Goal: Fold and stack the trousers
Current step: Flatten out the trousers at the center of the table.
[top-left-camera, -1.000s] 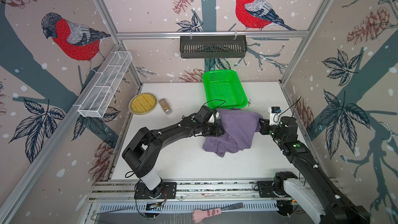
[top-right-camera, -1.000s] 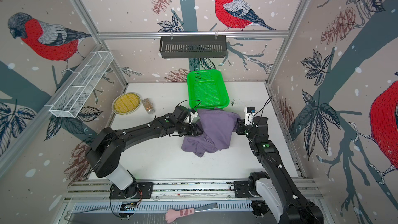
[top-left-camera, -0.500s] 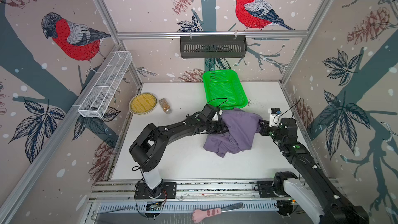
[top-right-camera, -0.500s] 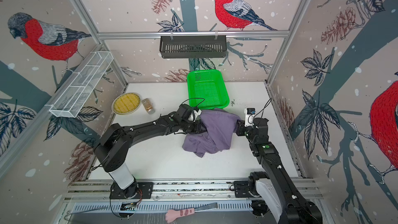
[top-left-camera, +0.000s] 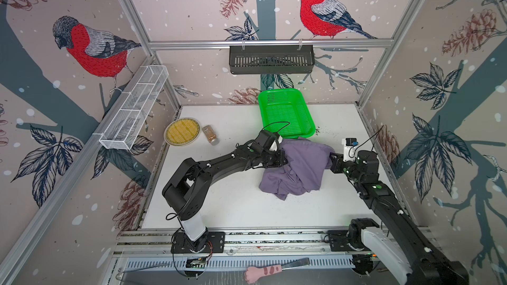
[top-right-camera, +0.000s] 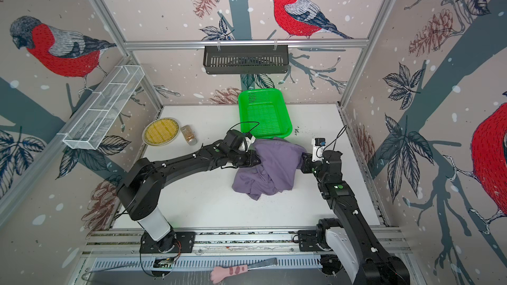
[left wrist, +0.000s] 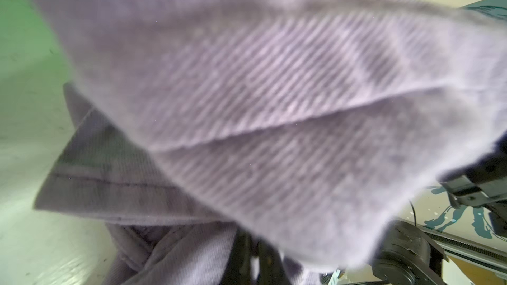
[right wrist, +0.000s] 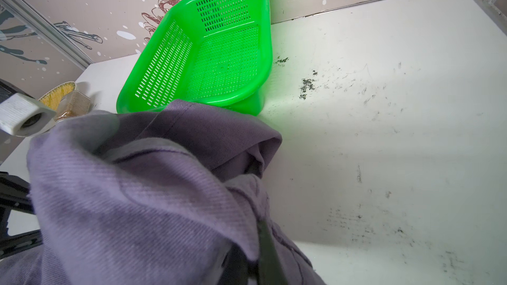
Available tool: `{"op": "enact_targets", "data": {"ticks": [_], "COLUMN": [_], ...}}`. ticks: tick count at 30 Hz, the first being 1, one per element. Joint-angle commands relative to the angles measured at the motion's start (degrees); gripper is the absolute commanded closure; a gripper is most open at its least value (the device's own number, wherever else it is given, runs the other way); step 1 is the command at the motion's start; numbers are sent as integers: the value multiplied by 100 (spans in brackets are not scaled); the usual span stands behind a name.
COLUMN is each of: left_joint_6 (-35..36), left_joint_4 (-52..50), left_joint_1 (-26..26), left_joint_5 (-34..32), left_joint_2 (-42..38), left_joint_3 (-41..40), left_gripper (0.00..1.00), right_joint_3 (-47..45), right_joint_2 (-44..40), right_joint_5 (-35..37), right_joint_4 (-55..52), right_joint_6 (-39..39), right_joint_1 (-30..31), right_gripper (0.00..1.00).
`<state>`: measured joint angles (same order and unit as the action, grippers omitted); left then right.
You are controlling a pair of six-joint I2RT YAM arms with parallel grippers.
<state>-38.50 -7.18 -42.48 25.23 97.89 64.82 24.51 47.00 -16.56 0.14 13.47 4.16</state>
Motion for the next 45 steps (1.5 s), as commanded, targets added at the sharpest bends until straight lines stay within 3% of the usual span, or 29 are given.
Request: {"op": "enact_targets", "data": {"ticks": [1,6,9,15,19,22,26,33,38,42,45], "left_joint_6": [179,496,790,1242,1625,1863,2119,2266,1994,1667,1635], "left_joint_4": [-184,-1053,-1921,-3425,-3947,-4085,-3792,-3537,-3066,-2634,-2664], "left_joint_1": [59,287,617,1491,2640,3428,4796,5797,6720,6843,6846], "left_joint_5": [-186,-571,-1163,-3250,-3586,-3900,-3381,-3389,-1873,-1193,-1160], "left_joint_2": [-196,-859,-1437,-2967,-3650,-4032,-4371,-4603,-4745,-4678,-4644], "left_joint_3": [-2,54,134,315,561,649,588,234,-796,-1626,-1649], "left_gripper": [100,100,100,100,100,100,100,100,100,100,100], "right_joint_3": [108,489,911,1954,2718,3241,3790,4136,3735,3019,2902], "right_joint_2": [-31,-67,-152,-288,-338,-436,-399,-459,-345,59,382], "right_joint_5": [60,350,580,977,1216,1784,2628,4362,4075,3770,3575], "right_joint_4": [233,-51,-354,-1019,-1532,-1907,-2307,-2408,-2264,-1694,-1390], "right_joint_6": [56,-42,-229,-625,-1019,-1391,-1859,-2407,-2119,-1875,-1676], "right_joint_1": [-29,-158,-248,-268,-245,-241,-244,-283,-328,-370,-416], "right_gripper": [99,99,100,99,100,99,99,100,100,100,100]}}
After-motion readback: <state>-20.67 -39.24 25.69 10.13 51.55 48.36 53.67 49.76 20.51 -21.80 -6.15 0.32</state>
